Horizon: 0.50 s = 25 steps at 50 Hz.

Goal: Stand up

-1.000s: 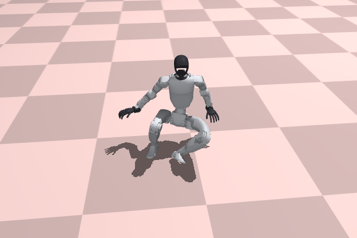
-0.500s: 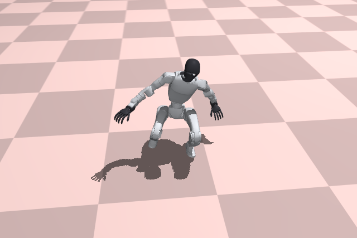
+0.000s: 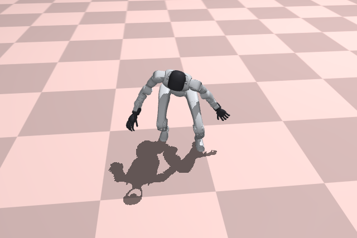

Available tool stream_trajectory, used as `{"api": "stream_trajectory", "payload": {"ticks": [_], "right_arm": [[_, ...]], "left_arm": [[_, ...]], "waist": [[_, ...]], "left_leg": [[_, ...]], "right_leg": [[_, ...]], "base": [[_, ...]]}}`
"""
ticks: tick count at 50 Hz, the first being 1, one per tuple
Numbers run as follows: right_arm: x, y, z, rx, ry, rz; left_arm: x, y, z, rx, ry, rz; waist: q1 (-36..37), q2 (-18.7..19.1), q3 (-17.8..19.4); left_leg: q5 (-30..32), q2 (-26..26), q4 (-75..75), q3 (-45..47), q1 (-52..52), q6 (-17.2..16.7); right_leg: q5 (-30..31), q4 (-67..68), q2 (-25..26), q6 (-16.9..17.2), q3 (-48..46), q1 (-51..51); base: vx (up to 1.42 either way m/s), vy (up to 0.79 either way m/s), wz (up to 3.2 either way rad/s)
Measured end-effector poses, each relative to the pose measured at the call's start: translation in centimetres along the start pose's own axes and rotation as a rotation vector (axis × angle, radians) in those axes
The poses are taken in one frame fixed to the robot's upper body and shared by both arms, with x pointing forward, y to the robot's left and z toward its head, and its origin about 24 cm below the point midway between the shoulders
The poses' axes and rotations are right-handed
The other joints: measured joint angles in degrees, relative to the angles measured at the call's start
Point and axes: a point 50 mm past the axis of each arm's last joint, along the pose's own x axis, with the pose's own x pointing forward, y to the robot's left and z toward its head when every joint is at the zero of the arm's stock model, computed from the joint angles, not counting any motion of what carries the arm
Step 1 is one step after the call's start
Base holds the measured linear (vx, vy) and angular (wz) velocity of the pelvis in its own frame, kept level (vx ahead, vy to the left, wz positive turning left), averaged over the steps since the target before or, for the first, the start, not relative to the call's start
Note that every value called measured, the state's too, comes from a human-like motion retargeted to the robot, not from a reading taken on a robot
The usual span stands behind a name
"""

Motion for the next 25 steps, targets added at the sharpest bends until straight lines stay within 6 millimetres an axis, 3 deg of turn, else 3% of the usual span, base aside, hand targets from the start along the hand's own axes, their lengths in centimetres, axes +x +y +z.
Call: {"api": "stream_trajectory", "payload": {"ticks": [4, 7, 10, 11, 15, 18, 25], "right_arm": [[-0.6, 0.5, -0.9, 0.043, 0.067, -0.001], [-1.4, 1.6, -1.6, 0.100, 0.148, 0.020], [-3.1, 3.6, -2.7, 0.150, 0.256, 0.084], [-4.4, 4.7, -3.3, 0.161, 0.306, 0.123], [-9.3, 7.8, -5.5, 0.179, 0.482, 0.272], [-13.5, 9.5, -6.9, 0.163, 0.610, 0.400], [-23.2, 11.3, -9.1, 0.088, 0.858, 0.714]], "left_arm": [[3.2, 8.8, 4.0, -0.126, -0.113, 0.181], [4.2, 15.2, 6.6, -0.211, -0.200, 0.262], [4.1, 18.9, 8.7, -0.302, -0.290, 0.264], [3.9, 19.3, 9.5, -0.332, -0.328, 0.248], [3.0, 19.1, 12.6, -0.412, -0.464, 0.143], [1.9, 17.3, 15.2, -0.434, -0.571, 0.015], [-1.8, 9.3, 18.7, -0.337, -0.756, -0.316]], "waist": [[0.82, 3.22, 0.00], [1.87, 7.10, -0.27], [2.72, 11.79, -2.69], [2.98, 13.22, -3.74], [3.10, 17.74, -5.60], [0.95, 20.49, -6.13], [-6.41, 21.13, -9.25]], "left_leg": [[4.27, 1.26, -10.13, 1.11, 0.00, 0.59], [7.89, 2.27, -18.32, 0.89, 0.01, 1.45], [11.60, 3.36, -26.63, 0.42, 1.47, 2.33], [12.99, 3.70, -29.94, 1.09, 3.25, 2.81], [17.84, 3.59, -41.89, 4.50, 13.00, 4.27], [22.31, 1.59, -51.84, 8.57, 22.84, 5.62], [30.70, -8.66, -74.89, 19.44, 49.17, 8.73]], "right_leg": [[5.76, -11.81, 1.37, 0.11, -1.24, 0.00], [10.51, -22.47, 2.60, 0.26, -2.95, 1.62], [15.54, -34.23, 4.21, 0.33, -4.36, 5.48], [17.45, -38.69, 4.73, 0.51, -4.14, 7.78], [23.82, -54.04, 5.36, 1.09, -2.05, 18.79], [28.34, -64.91, 2.69, 1.73, -0.67, 28.55], [33.77, -82.24, -8.11, 2.52, 0.48, 50.38]], "base": [[0.13, 0.06, -0.48], [0.13, 0.13, -0.65], [0.21, 0.15, -0.69], [0.28, 0.17, -0.52], [0.30, 0.16, 0.07], [0.37, 0.15, 0.88], [0.45, 0.09, 0.80]]}}
